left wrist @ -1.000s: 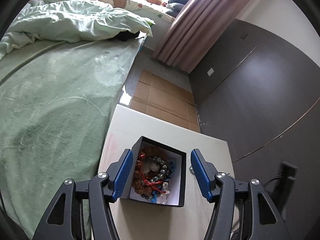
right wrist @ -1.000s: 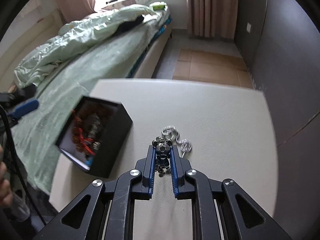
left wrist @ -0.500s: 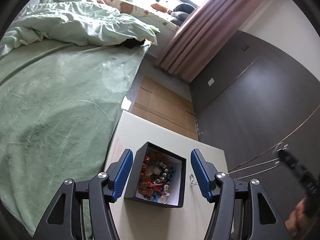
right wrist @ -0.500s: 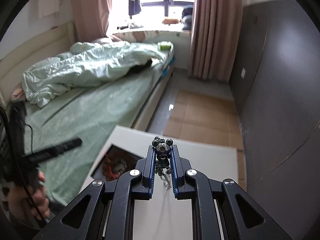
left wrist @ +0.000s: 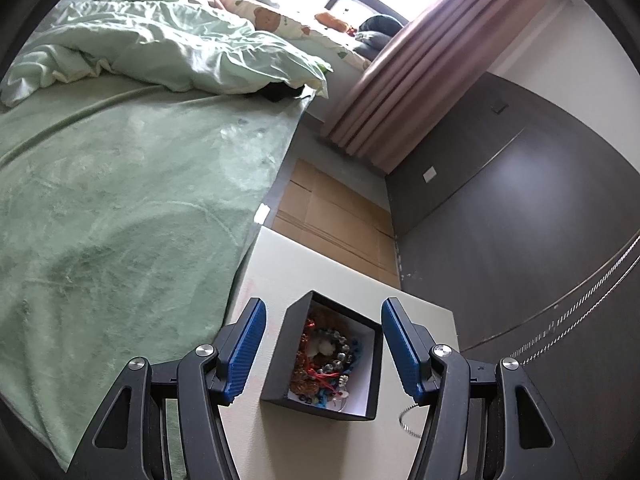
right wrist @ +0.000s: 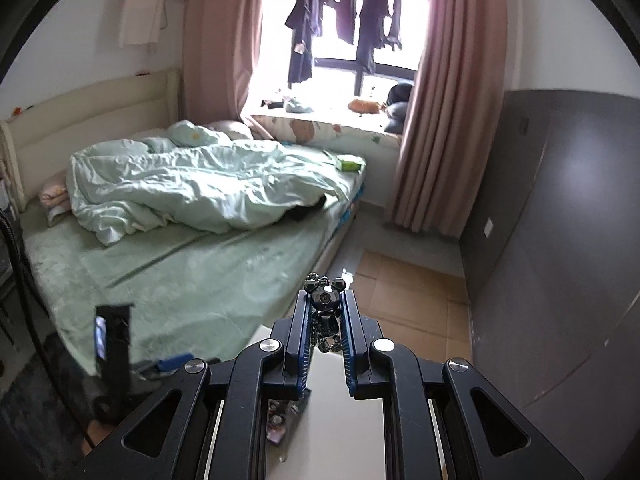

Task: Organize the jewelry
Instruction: 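Lift the silver chain with the right gripper and carry it over the box, then lower the silver chain into the box and open the right gripper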

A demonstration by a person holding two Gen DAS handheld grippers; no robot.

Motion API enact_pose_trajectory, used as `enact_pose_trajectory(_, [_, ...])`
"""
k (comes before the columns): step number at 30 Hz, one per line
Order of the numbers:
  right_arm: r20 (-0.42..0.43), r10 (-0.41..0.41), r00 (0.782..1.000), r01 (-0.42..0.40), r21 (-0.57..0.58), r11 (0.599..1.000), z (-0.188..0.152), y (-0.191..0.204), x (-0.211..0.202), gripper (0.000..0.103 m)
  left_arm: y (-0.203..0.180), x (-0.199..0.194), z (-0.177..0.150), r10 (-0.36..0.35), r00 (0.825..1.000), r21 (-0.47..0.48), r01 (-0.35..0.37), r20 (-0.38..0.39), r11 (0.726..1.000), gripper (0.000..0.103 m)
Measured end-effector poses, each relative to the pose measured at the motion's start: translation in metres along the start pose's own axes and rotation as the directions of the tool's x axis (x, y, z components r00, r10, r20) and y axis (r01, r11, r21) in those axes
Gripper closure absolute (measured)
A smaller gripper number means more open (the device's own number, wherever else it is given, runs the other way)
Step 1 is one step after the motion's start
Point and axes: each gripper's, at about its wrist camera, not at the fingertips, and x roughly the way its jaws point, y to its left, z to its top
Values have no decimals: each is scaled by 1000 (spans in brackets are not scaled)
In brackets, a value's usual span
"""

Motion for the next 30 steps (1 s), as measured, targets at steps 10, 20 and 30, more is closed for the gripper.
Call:
enact_pose_trajectory(10, [-31, 53, 998, -54, -25, 998, -2, 30, 31, 88, 15, -4, 4, 8, 1000, -36, -7, 12, 999, 42])
enact_pose_trajectory(20, [-173, 111, 979, -109, 17, 994, -55, 37, 104, 88, 25, -2, 8, 11, 1000, -57, -11, 3, 998, 42])
enact_pose_trajectory(30, [-278, 199, 940, -183, 82, 980, -107, 46, 157, 88, 32, -2, 9, 26, 1000, -74, -26, -2, 997, 42])
